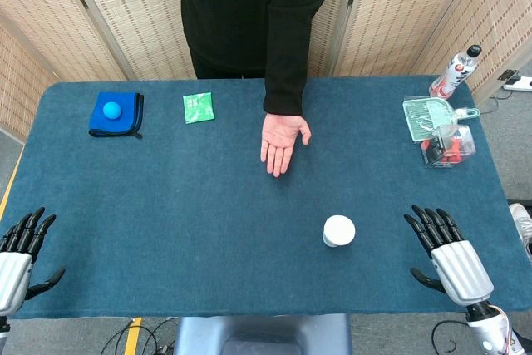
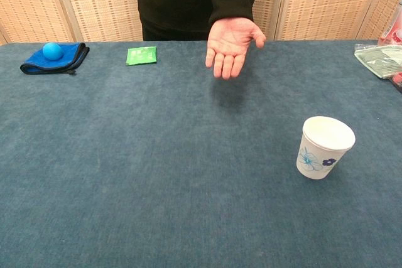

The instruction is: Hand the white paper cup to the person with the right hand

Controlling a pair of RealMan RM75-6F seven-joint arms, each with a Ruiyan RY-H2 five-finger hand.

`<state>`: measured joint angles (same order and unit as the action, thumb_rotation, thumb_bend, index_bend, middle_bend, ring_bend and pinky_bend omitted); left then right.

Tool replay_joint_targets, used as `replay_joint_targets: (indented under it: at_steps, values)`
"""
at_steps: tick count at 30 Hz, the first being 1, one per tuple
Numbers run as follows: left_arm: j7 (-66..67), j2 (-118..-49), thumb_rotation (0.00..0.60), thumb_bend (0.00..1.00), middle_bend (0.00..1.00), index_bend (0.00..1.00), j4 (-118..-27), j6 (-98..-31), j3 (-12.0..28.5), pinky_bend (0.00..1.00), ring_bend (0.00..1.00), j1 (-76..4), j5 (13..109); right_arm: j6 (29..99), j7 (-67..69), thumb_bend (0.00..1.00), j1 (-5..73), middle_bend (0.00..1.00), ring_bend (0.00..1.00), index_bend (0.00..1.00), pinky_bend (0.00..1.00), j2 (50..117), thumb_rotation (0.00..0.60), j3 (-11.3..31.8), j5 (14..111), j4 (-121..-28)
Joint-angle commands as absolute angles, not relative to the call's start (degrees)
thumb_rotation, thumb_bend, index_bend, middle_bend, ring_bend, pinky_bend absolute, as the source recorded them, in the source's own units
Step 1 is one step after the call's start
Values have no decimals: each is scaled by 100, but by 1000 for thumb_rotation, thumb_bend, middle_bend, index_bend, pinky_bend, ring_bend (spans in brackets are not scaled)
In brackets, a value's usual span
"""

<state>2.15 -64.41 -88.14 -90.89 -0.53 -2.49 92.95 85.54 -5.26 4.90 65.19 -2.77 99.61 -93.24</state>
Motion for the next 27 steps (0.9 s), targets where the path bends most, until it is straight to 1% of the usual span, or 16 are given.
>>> replay_joint_targets:
  at_steps: [1,7,9,13,18,22,27]
  values:
    - [245,-6452,600,269,0,69,-8824,-9026,-47,174,0,-281,9282,8524,-502,105,497,0,0,0,0,6497,600,-278,9923,-9319]
    - [284,-6451,600,269,0,69,-8856,-8970,-44,174,0,-307,9271,8533,-405,107,481,0,0,0,0,6425,600,-336,9957,-9400]
    - [204,-6433,600,269,0,69,-8860,-8985,-49,174,0,-310,9298,8389,-281,107,547,0,0,0,0,6402,600,-375,9957,-9451]
    - [111,-6412,600,269,0,69,-8832,-8922,-32,174,0,-357,9286,7710,-139,116,936,0,0,0,0,6255,600,-350,9854,-9684]
    - [61,-6388,600,269,0,69,-8837,-8851,-39,174,0,-377,9246,6430,-320,151,1739,1,0,0,0,6155,600,13,9259,-10172]
    - [-21,-6356,600,269,0,69,-8847,-8887,-31,173,0,-346,9206,5534,-526,161,2320,20,0,0,0,6309,600,290,8682,-10348]
    - [-125,-6321,600,269,0,69,-8841,-8964,-46,174,0,-316,9254,4822,-624,178,2788,39,0,0,0,6571,600,452,8092,-10318]
